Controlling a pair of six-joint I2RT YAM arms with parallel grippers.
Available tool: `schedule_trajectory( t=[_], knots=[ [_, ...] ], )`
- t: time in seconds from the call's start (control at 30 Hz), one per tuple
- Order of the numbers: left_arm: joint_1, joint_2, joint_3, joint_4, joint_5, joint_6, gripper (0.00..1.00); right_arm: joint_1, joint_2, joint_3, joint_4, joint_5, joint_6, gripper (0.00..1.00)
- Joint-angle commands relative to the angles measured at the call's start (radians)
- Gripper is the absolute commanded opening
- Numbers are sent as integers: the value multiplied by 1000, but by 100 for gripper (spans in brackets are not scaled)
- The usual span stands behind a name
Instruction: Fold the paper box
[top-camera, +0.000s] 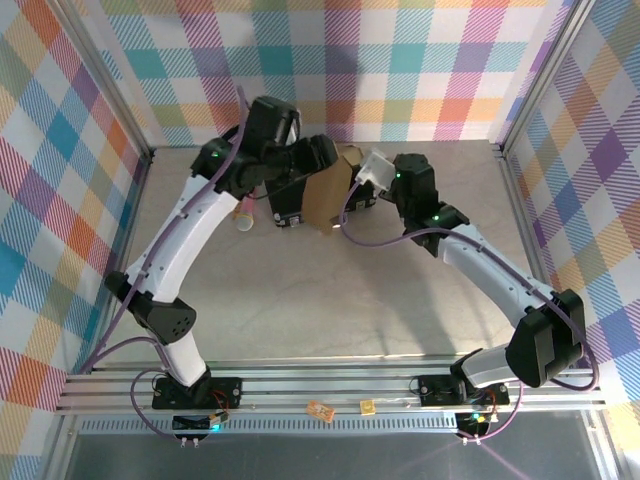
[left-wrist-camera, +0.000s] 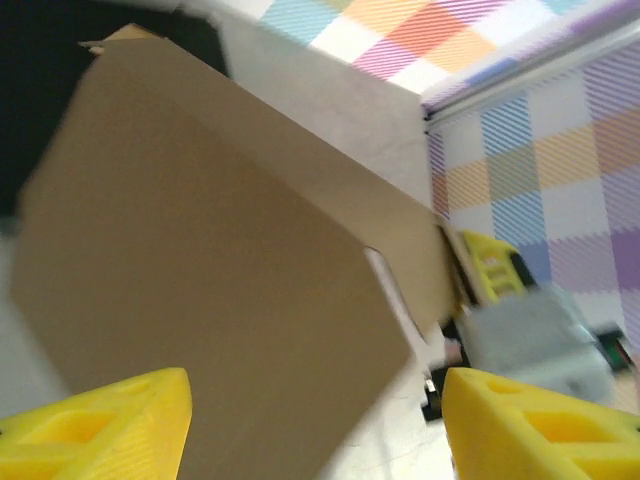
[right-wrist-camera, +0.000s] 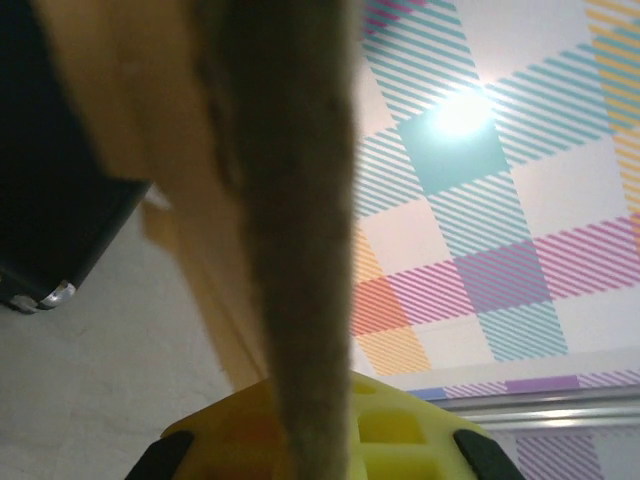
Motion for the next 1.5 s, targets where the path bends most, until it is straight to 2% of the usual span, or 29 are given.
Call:
schedule_trajectory(
  t=[0.0,0.07,0.17,0.33,0.43,0.63,0.77,0.87,1.0,1.13,1.3,1.37,1.47],
  knots=[
    [-1,-69,-61,135,22,-232,67,40,3,-41,120,29,-104,0],
    [5,-45,-4,18,-19,-233,67,64,21,-71,174,45,-182,0],
    [34,-11,38,-121,-15,-224,68,91,65,-91,270,99,-304,0],
    [83,-77,-82,-70,23,-211,69,82,69,-74,325,139,-358,0],
    [113,-108,-128,-45,48,-200,69,26,24,-96,356,139,-377,0],
    [118,-109,-197,13,109,-180,68,-124,-127,-137,269,97,-363,0],
    [118,-91,-239,64,138,-198,66,-227,-205,-127,129,50,-372,0],
    [118,-65,-238,77,163,-204,65,-262,-227,-88,19,7,-428,0],
    [120,-48,-245,82,184,-205,65,-248,-207,-3,-181,-90,-507,0],
    [145,-63,-318,166,236,-293,67,-186,-178,45,-448,-300,-600,0],
    [154,-91,-431,364,292,-457,72,-67,-127,-50,-290,-298,-594,0],
    [154,-92,-444,364,309,-481,73,-26,-91,-44,-189,-289,-535,0],
    [155,-112,-463,322,321,-504,75,-2,-34,11,-146,-303,-437,0]
  ],
)
